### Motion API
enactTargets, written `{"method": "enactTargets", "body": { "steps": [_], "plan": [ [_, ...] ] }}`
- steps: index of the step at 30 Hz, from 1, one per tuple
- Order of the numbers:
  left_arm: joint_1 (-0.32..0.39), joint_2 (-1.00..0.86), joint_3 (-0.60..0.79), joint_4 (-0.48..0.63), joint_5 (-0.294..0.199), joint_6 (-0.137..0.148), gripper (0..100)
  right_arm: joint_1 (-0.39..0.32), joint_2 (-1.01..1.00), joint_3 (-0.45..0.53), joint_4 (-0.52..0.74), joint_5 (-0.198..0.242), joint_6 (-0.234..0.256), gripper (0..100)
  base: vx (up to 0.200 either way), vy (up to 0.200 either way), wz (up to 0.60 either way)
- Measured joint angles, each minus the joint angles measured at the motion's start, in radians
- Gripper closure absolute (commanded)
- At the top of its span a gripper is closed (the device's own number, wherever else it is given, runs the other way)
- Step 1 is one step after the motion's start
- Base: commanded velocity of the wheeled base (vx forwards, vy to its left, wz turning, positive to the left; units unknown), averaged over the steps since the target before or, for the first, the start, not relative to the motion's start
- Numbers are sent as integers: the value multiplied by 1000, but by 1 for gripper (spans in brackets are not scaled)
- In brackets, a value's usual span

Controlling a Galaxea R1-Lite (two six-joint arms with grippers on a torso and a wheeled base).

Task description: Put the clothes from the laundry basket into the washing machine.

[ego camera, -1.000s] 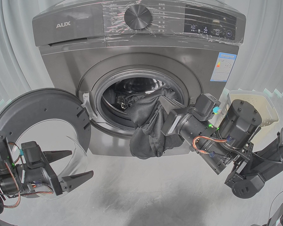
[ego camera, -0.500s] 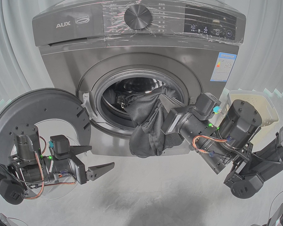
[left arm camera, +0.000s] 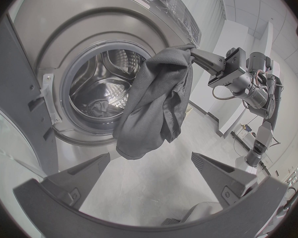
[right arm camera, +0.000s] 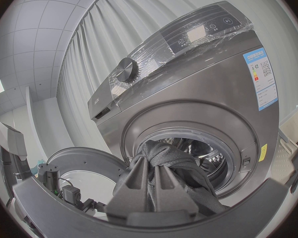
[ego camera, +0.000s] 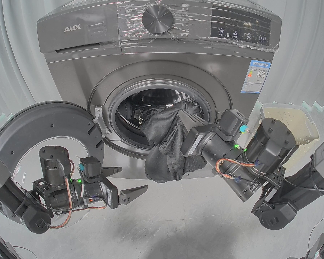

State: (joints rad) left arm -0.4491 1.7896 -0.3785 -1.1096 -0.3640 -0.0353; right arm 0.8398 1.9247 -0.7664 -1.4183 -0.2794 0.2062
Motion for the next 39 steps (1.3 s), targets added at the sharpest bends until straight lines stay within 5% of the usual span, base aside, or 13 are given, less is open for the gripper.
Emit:
{"method": "enactTargets", "body": {
  "steps": [22,31,39],
  "plan": [
    [-92,138,-24,-103,-9,-13,0,-5,116,-119,-5,-3,-6,100,0,0,0],
    [-148,229,-114,-210,-3,-79,0,-7,146,-150,-18,-4,-14,100,0,0,0],
    [-174,298,-177,-247,4,-107,0,-9,153,-147,-33,-5,-16,100,0,0,0]
  ]
}}
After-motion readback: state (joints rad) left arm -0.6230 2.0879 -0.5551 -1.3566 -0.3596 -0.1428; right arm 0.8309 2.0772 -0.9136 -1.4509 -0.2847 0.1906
